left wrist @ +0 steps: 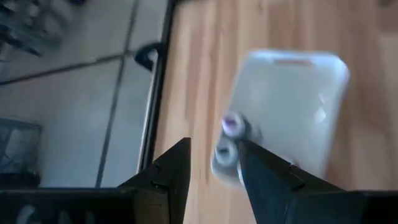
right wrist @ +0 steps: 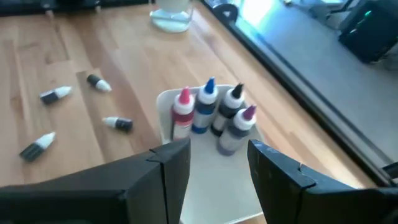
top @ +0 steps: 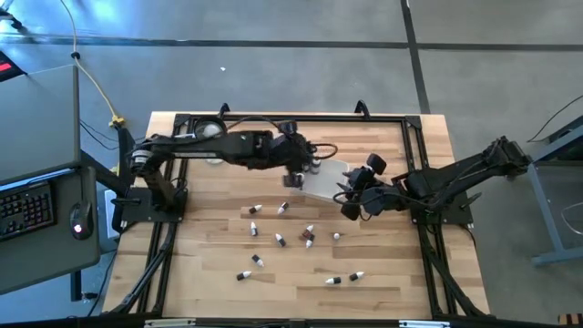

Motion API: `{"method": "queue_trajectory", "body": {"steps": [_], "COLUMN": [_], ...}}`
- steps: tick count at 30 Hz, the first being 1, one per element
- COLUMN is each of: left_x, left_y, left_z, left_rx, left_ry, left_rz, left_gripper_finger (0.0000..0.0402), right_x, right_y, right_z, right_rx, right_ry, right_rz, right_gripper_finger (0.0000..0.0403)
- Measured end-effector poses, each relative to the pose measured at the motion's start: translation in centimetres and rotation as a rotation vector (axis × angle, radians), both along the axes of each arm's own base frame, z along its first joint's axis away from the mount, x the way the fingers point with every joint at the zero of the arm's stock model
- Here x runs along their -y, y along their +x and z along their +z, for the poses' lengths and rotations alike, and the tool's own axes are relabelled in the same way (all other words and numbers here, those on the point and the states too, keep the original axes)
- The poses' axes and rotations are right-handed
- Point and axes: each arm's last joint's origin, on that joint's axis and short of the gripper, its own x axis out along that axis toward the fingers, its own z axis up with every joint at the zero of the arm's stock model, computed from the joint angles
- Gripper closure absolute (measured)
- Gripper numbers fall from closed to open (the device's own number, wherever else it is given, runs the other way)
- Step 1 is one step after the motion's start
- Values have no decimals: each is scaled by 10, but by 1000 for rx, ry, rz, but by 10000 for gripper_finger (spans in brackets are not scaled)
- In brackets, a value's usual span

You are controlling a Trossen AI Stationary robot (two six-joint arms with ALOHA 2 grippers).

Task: Pick & Place food coloring
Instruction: Put the brown small food coloring bottle into the white bin

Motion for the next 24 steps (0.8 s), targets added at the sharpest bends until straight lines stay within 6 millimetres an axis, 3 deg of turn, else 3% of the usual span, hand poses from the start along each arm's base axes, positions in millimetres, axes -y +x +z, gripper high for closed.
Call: {"method": "queue_trajectory", "body": {"steps": [5, 8, 11, 13, 16, 20, 24], "left_x": [8, 9, 15, 21, 35, 52, 63], "left_y": [-56, -93, -124, -140, -155, -163, -166], "left_z": [46, 57, 54, 41, 4, -51, -88], "left_rx": [-113, -116, -69, -9, 108, 280, 369], "left_ry": [-135, -212, -249, -263, -306, -413, -510], "left_rz": [88, 150, 156, 124, 34, -116, -209], "left_gripper_finger": [268, 268, 268, 268, 268, 268, 268], "right_x": [-2, -4, -7, -9, -13, -19, -30], "right_y": [6, 9, 13, 16, 22, 31, 38], "right_z": [-6, -8, -10, -13, -19, -35, -53], "right_rx": [-22, -25, -26, -38, -64, -138, -230], "right_ry": [9, 37, 78, 110, 159, 260, 394], "right_rz": [15, 40, 79, 112, 162, 224, 305], "right_gripper_finger": [249, 249, 249, 250, 249, 250, 251]}}
